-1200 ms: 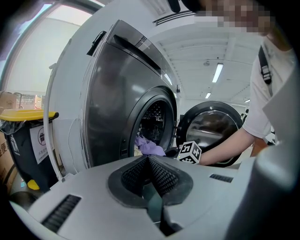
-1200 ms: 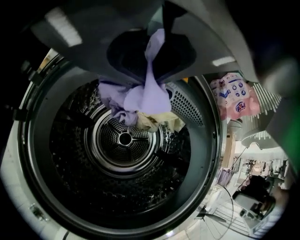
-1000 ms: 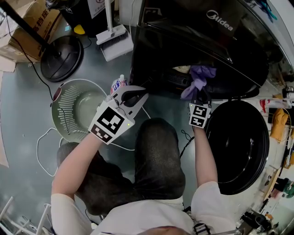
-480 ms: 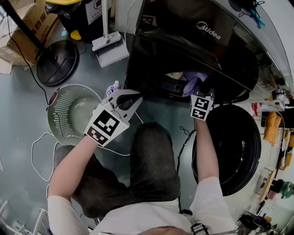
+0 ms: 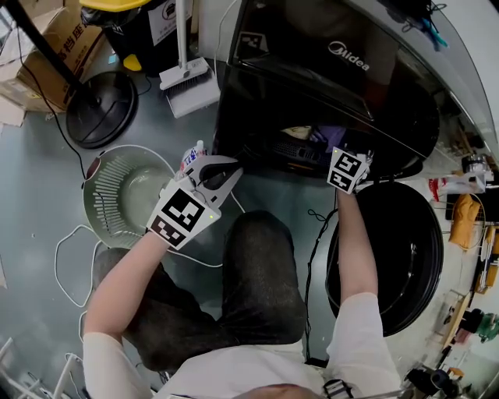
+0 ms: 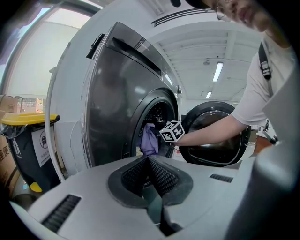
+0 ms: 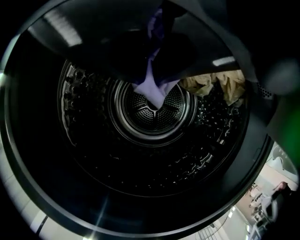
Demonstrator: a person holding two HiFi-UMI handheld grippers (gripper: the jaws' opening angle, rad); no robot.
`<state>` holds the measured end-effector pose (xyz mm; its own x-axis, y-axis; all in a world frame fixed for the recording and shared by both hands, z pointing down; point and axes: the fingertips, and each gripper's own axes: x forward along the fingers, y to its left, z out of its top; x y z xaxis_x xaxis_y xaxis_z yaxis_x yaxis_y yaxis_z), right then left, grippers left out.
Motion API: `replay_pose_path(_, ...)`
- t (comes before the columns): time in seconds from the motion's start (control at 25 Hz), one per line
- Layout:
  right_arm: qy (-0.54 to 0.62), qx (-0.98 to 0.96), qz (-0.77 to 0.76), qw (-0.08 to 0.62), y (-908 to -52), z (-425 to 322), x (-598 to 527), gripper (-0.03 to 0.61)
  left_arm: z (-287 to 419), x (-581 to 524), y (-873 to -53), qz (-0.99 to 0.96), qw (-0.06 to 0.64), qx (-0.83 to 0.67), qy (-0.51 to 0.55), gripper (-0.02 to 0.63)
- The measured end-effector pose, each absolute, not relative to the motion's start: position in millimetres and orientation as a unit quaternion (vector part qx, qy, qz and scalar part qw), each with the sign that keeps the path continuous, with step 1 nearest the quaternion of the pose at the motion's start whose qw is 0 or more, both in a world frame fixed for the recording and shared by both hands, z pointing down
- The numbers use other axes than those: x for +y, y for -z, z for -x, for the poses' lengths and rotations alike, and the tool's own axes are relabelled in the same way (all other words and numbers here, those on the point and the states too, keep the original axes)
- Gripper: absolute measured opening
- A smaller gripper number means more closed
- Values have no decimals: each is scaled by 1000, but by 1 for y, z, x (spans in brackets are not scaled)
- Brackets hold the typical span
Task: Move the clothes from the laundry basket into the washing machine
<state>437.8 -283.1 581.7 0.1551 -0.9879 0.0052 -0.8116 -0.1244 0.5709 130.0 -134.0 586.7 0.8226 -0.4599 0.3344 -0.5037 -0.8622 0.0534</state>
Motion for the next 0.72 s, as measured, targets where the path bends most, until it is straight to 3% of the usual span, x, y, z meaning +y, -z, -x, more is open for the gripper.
replay_pose_path(0.16,167,-620,-720,264,-609,-444,-290,31,-126,-134,-589,-950,70,-257,-162,6)
replay_pose_path(0.2,121,-639,-701,292,-632,-442,-295,115,-125,-135,-589,-950,70,-257,-162,6)
replay_pose_path(0.24,69,-658,-678,319,-656,-439,-299,316,-124,-136,-589,-950,70,-259,-163,6)
replay_pose_path(0.28,31,-671,-660,337,-674,-435,-299,364,-123,-136,-589,-949,70,-260,-163,6)
replay_pose_path(0.4,9,-682,-640,354,-692,-433,-287,370,-123,-137,-591,-948,74,-262,-162,6)
replay_pose_path(0.48,7,-685,-633,360,-696,-432,-281,408,-123,-137,-591,-948,74,-262,-163,6)
replay_pose_path(0.72,-14,-685,-622,380,-709,-446,-263,410,-125,-137,-592,-949,74,-259,-162,6)
